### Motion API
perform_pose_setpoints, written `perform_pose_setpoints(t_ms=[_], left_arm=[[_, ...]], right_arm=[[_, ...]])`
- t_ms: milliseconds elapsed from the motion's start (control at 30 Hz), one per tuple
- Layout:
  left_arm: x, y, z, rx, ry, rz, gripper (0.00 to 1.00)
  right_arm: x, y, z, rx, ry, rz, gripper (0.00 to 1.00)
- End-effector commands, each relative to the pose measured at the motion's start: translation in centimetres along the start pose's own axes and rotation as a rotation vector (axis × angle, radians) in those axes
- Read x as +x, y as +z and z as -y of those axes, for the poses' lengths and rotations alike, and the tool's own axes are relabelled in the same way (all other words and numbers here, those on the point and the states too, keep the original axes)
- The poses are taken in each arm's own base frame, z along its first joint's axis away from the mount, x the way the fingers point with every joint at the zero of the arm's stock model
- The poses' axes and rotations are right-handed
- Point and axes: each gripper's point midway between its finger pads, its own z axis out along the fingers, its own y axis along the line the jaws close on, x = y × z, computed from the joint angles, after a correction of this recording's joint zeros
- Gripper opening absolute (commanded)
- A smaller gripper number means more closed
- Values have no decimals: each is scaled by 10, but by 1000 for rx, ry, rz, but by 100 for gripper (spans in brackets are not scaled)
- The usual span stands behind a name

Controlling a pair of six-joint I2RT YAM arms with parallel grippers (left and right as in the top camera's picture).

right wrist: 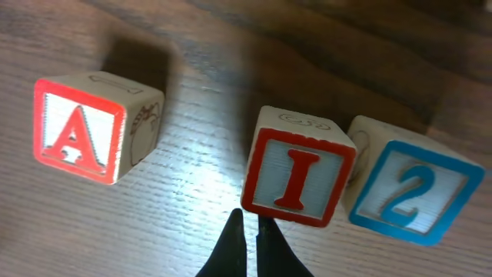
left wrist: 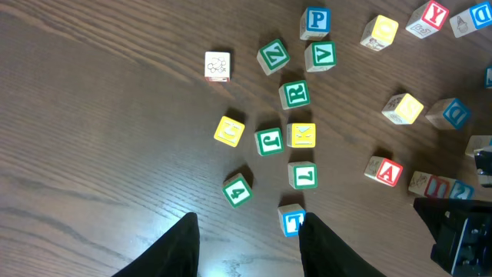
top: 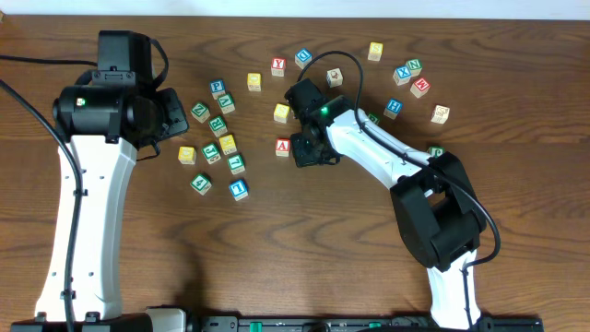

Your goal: Spell out AI2

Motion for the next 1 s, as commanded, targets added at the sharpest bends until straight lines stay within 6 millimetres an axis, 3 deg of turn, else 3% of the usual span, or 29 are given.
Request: perform_pose_setpoints(t_ms=[0, 333, 600, 967], left_arm=[[-4, -2, -3, -11, 4, 12, 42], [-4, -2, -3, -11, 4, 12, 42], [-4, -2, -3, -11, 4, 12, 41], [-4, -2, -3, -11, 4, 12, 41]], right_arm=[[-4, -8, 5, 41, 2, 35, 2], [-5, -8, 3, 32, 0, 37, 1], [-1, -7, -18, -23, -53, 35, 3], [-37, -12, -27, -24, -47, 198, 3]])
